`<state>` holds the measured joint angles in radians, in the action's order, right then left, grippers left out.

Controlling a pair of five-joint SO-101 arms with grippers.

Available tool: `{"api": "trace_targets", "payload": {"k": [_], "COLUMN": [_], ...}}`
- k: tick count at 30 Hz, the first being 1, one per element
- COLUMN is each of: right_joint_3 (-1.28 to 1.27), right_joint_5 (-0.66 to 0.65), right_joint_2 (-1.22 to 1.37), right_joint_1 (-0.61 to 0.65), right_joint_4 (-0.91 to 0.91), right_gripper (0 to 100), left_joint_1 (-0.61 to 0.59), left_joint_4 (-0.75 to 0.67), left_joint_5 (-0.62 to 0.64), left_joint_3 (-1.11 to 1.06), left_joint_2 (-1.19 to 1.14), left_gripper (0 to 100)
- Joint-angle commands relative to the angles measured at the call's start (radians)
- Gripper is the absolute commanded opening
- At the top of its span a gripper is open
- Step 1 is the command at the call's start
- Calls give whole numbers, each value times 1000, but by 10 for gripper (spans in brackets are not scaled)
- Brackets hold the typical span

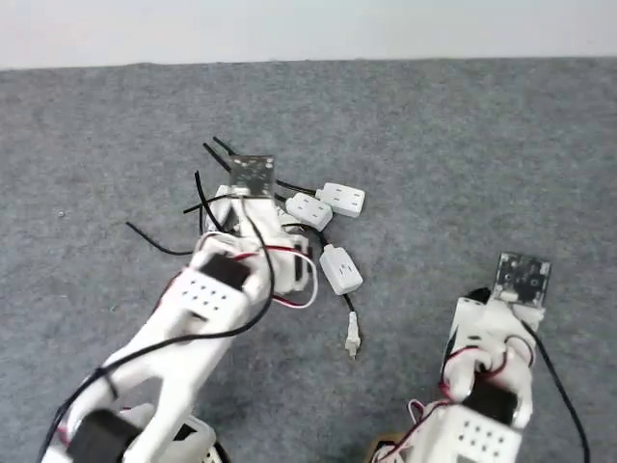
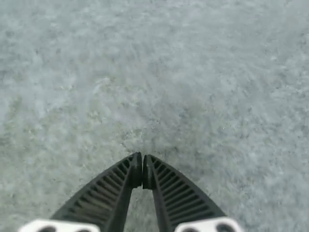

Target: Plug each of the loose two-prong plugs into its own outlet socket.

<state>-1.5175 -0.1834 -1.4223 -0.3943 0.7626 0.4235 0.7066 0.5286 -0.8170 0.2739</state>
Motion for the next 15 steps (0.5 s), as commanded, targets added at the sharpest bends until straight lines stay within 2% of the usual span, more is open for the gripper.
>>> {"api": "trace_targets", "payload": {"k": [1, 4, 7, 12, 15], "right_joint_3": [178, 310, 419, 459, 459], "right_joint_5": [5, -6, -8, -8, -8], "right_joint_2": [409, 694, 872, 926, 926], "right_joint_1": [-10, -30, -35, -35, -35], "right_joint_4": [-128, -163, -130, -105, -105], "right_gripper": [11, 9, 9, 9, 10], "left_joint_1": [80, 106, 101, 101, 78], "left_joint_4": [-63, -63, -61, 8, 74], "left_joint_5": [44, 94, 149, 169, 259], "left_joint_3": [71, 140, 216, 315, 384], "left_joint_2": [-78, -152, -238, -388, -450], "left_gripper": [202, 202, 202, 202, 202]}}
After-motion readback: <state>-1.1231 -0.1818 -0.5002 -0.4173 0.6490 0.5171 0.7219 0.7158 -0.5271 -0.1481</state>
